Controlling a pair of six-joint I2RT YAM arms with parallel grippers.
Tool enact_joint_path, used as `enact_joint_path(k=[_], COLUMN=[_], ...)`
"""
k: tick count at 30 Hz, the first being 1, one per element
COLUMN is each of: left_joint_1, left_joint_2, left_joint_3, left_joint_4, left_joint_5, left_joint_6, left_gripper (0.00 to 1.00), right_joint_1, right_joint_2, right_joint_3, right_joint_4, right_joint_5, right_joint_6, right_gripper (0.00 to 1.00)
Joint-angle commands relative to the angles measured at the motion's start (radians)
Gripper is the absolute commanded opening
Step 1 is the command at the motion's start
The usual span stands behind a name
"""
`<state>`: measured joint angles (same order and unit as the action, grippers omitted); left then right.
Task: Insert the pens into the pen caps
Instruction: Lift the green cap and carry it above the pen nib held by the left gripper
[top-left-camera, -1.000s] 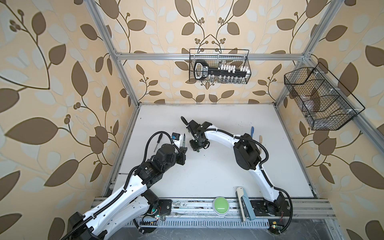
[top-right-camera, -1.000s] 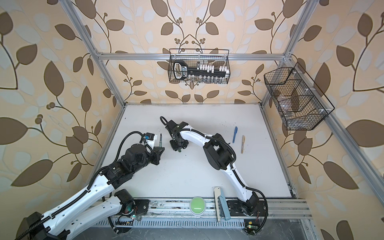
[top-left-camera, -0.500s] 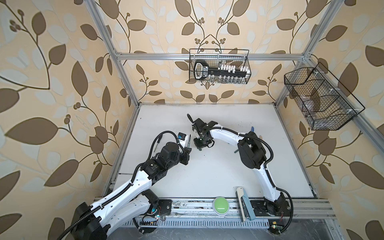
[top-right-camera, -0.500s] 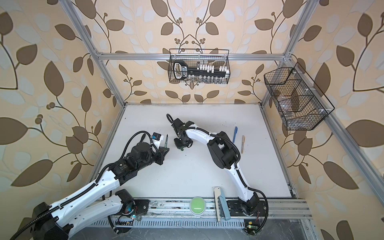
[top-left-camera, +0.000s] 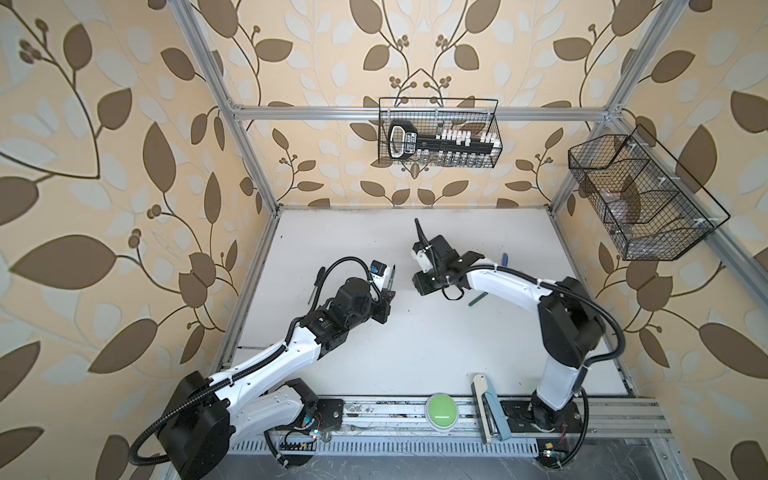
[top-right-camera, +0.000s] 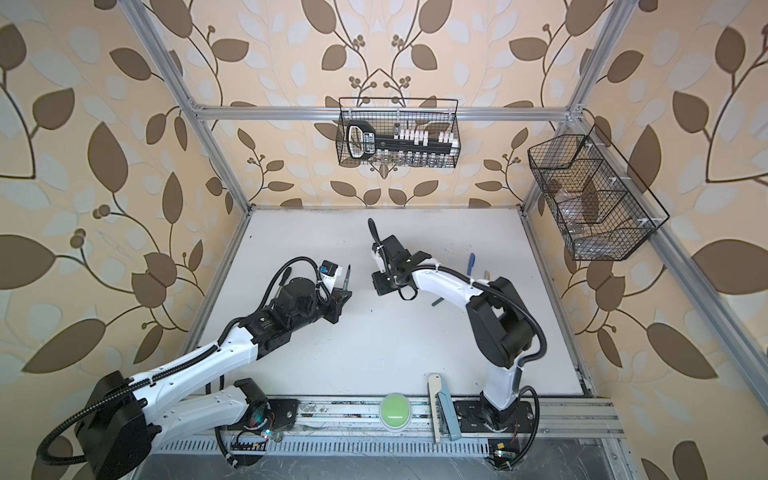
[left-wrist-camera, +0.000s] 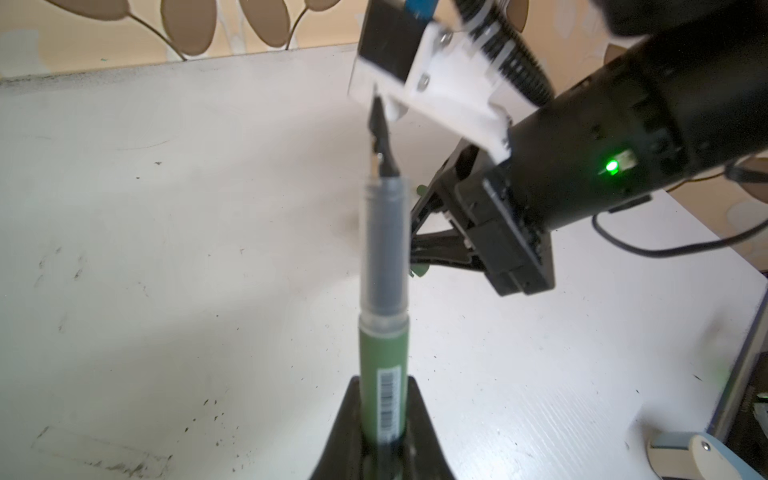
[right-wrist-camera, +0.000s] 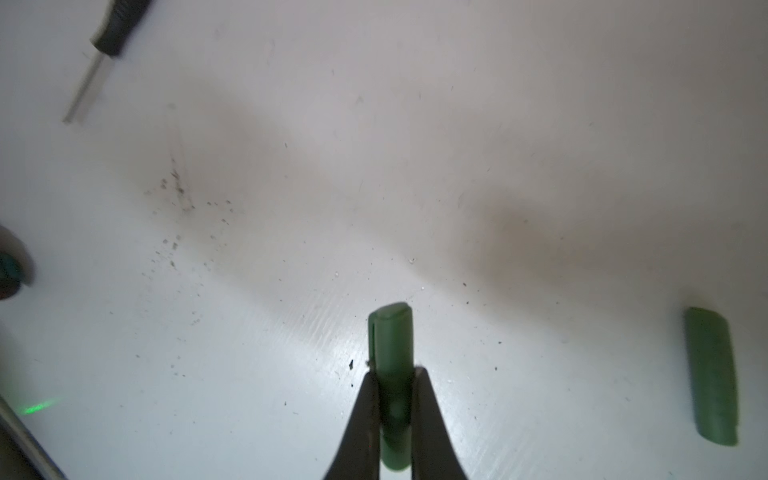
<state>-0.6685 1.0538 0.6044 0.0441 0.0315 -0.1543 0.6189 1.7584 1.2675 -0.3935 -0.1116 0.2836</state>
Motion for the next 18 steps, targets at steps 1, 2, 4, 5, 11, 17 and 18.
enact_joint_path(k=[1,2,4,5,11,17,18], left_joint_1=[-0.018,-0.022,-0.031,-0.039,-0.093,-0.126,-0.128], left_joint_2=[0.001,0.003,0.011,0.018,0.054,0.074,0.070], left_joint_3=[0.054,0.056,0.073,0.082,0.104,0.115,0.115], left_joint_4=[0.102,0.113,0.117,0.120,0.153,0.186,0.186], left_joint_5=[0.007,0.008,0.009,0.008,-0.004,-0.003,-0.001], left_joint_6=[0.032,0.031,0.035,0.038,0.055,0.061,0.061], left_gripper=[0.00,0.00,0.00,0.00,0.00,0.00,0.00], right_joint_1=[-0.037,-0.045,-0.057,-0.059,-0.077,-0.087,-0.089], right_joint_2=[-0.113,-0.150,-0.214,-0.245,-0.418,-0.504,-0.511], right_joint_3=[-0.109,-0.139,-0.186,-0.212,-0.343,-0.378,-0.378], right_joint_4=[0.211,0.251,0.325,0.359,0.597,0.701,0.711], right_joint_5=[-0.075,-0.091,-0.122,-0.134,-0.201,-0.241,-0.246], right_joint_6=[0.031,0.038,0.051,0.057,0.129,0.197,0.203], right_gripper=[0.01,0.01,0.01,0.01,0.03,0.04,0.04])
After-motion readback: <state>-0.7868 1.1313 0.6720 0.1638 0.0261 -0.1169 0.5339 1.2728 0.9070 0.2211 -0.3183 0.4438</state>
